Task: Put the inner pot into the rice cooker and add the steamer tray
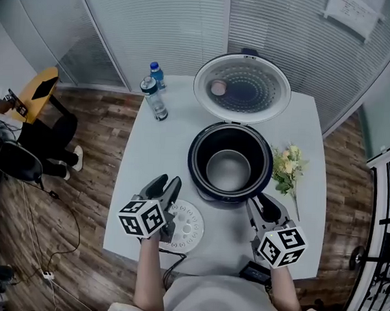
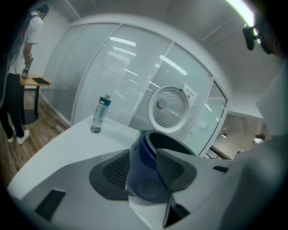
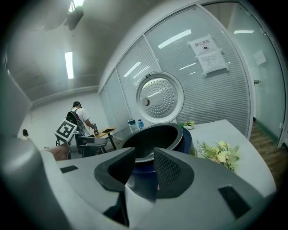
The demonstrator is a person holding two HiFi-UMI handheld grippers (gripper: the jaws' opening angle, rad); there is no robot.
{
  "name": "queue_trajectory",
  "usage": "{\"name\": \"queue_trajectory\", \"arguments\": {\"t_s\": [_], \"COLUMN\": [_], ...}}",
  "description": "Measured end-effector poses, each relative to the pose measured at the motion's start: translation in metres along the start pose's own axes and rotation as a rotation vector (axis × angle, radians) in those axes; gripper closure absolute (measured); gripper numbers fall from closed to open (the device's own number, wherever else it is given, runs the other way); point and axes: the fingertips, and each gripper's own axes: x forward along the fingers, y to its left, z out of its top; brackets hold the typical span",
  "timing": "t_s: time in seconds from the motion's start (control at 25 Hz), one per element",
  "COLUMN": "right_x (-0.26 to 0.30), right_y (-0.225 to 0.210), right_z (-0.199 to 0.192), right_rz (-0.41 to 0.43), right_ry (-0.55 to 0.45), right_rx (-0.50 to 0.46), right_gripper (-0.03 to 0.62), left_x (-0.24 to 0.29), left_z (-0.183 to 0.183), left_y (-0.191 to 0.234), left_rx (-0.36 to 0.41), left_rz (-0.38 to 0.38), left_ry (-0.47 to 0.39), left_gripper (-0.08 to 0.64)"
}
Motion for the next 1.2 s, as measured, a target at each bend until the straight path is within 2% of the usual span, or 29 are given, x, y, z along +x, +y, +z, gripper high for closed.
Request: {"name": "queue_trajectory", "arguments": {"t_s": [0.2,0.4,0.8,1.0,1.08,1.2], "right_x": [-0.006,-0.009,0.004,0.019,0.022,0.034], "right_y": [0.014,0.027,0.071,0.083,0.088,0.086], "right_z": [-0.014,-0.041,-0.084,-0.113,-0.126,-0.145], "right_rz": [0.053,0.124,0.280,0.268,0.250,0.226], "right_ry": [0.015,0.062,0.155,0.226,0.257,0.309], "right_rx": [-0.004,0.022,0.029,0.017,0.031,0.061], "right_gripper": [0.465,0.465,0.465,0.465,0.465,0.465], "left_x": [-0.025,-0.055,-0.115,-0.134,-0.134,-0.119], "left_z": [-0.014,-0.034,-0.094,-0.126,-0.141,-0.154], "left_y": [-0.001,0.008,0.034,0.072,0.087,0.103], "left_rx": [-0.006,-0.026,-0.095,-0.147,-0.167,-0.148], "left_rz": [0.037,0.106,0.235,0.275,0.272,0.242], "left_ry": [-0.007,-0.013,0.019,0.054,0.092,0.139], "left_gripper": [0.383,0.383,0.383,0.383,0.383,0.408]}}
